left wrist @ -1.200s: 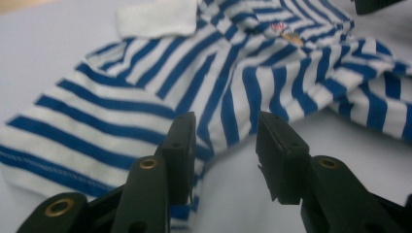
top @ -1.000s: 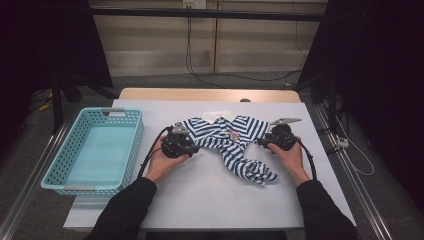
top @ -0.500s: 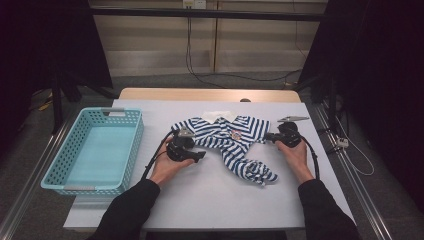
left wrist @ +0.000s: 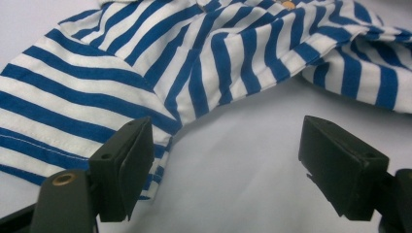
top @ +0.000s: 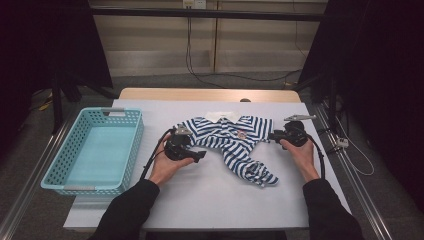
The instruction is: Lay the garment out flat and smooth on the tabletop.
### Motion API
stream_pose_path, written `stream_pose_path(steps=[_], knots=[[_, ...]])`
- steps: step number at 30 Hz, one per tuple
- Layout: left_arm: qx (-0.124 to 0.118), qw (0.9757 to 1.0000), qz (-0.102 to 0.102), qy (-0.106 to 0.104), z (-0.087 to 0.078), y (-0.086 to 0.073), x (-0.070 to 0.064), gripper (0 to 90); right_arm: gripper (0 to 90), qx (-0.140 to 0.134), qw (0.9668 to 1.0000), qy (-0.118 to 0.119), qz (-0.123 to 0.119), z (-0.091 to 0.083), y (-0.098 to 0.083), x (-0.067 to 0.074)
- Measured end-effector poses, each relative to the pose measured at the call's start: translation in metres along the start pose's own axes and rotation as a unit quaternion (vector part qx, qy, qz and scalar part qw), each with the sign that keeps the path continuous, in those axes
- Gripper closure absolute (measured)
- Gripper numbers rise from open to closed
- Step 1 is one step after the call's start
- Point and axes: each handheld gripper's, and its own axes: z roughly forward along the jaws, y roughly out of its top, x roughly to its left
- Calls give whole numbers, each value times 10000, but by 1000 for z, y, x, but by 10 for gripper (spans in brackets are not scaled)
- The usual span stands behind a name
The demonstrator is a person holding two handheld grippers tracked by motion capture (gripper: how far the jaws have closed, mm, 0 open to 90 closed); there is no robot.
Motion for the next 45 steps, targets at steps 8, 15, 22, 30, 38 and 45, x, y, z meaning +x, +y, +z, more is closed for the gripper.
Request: stream_pose_path(steps=[8, 15, 22, 30, 38, 45], knots=[[-434, 9990, -70, 66, -22, 1, -6, 92, 585, -175, 9968, 731, -258, -24, -4, 46], [-643, 9978, -73, 118, -41, -9, -9, 46, 567, -124, 9909, 1204, -588, -41, -16, 80], [-846, 9963, -114, 105, -52, -16, -12, 44, 569, 51, 9848, 1513, -848, -33, -18, 99], [-713, 9974, -73, 58, -47, -21, -9, 45, 752, 493, 9850, 1398, -880, -18, -20, 108], [-719, 9974, 18, -12, -45, -21, -15, 44, 896, 167, 9847, 1439, -965, -28, -18, 115], [-721, 9974, 33, 51, -50, -21, -19, 48, 896, -42, 9810, 1708, -922, -36, -13, 135]])
